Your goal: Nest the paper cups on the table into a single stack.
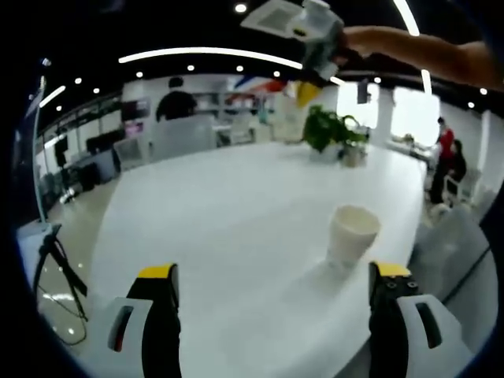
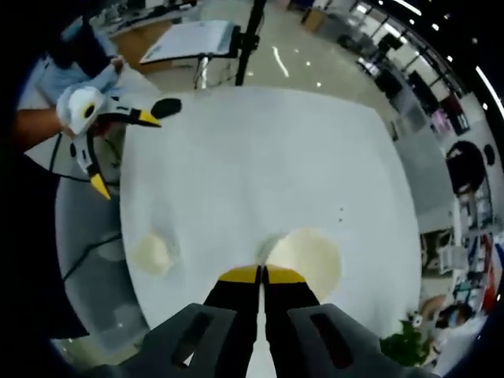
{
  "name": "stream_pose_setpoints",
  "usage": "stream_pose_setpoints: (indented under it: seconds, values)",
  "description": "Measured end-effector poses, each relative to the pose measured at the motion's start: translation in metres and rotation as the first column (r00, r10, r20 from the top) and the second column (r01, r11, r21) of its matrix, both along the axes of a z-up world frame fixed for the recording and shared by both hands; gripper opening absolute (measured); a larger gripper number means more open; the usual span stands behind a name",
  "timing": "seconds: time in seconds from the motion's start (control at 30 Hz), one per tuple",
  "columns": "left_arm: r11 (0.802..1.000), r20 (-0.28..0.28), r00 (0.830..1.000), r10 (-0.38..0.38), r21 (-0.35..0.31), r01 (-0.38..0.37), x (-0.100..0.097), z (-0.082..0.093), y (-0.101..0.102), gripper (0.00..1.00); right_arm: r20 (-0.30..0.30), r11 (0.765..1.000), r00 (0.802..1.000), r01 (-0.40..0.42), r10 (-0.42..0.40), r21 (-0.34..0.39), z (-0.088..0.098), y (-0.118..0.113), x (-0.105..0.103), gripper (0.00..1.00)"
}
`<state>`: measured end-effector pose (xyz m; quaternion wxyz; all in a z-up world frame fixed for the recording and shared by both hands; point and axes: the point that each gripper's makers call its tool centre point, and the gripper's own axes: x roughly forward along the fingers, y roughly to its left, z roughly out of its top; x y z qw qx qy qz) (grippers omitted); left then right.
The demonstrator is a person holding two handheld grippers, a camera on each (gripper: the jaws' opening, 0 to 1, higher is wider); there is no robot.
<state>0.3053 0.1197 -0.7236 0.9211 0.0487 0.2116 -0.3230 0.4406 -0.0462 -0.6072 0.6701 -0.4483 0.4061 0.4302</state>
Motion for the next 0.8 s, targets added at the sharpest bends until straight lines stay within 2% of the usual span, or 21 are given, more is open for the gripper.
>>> stream_pose_setpoints:
  seconds: [0.27,0.33,0.53,0.8]
  values:
    - [1.000,0.000,1.000,-0.008,0.005,0.008,-0.001,0.000,-0.002,1.00,-0.013,1.000,1.000,-0.004,0.004,0.005,0.002,0.010,-0.017,0.00]
    - [1.000,0.060,0.998,-0.022,-0.015,0.023,0.000,0.011,-0.005,1.00,-0.014,1.000,1.000,-0.012,0.012,0.005,0.001,0.012,-0.022,0.00]
    - [0.999,0.029,0.999,-0.014,-0.028,0.015,0.002,0.012,-0.007,1.00,-0.017,0.999,0.999,-0.043,0.043,-0.006,-0.004,0.013,-0.036,0.00]
    - [0.999,0.044,0.999,-0.027,-0.046,0.029,0.002,0.014,-0.013,1.00,-0.035,0.998,0.998,-0.058,0.057,-0.035,-0.006,0.014,-0.066,0.00]
